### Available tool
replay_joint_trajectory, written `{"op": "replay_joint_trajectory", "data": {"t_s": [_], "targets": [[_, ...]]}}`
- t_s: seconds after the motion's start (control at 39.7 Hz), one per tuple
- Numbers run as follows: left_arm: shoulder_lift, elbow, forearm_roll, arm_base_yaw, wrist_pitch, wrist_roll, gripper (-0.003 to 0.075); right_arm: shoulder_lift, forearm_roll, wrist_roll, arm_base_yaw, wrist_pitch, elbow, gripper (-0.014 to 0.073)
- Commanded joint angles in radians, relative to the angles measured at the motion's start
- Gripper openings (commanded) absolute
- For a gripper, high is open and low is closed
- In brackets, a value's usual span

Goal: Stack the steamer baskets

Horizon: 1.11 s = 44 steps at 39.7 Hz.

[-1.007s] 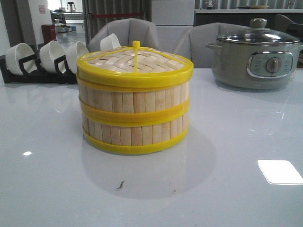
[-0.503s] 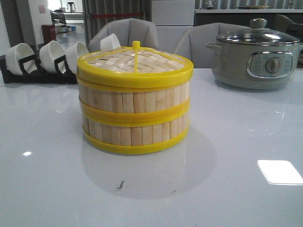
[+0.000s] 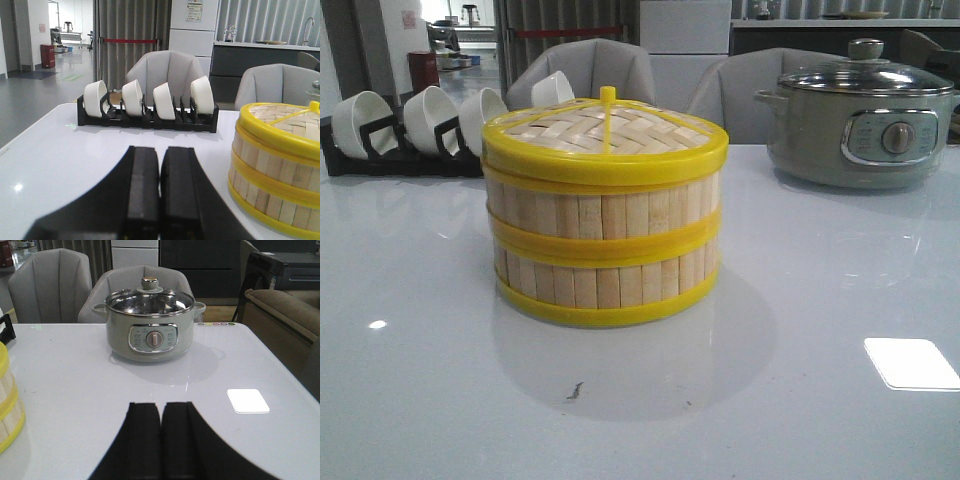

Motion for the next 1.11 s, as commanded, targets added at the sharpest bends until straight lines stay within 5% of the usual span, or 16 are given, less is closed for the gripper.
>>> {"op": "replay_joint_trajectory", "data": {"t_s": [0.0,1.08], "targets": [[-0.015,0.001,0.000,0.000,-0.077,-0.002,0.0085,0.009,-0.010,-0.009,-0.003,-0.087,-0.029,0.0075],[-0.015,0.001,0.000,0.000,-0.077,-0.002,0.0085,-0.097,-0.047,-0.009,-0.003,-0.082,0.018,0.0073]]}}
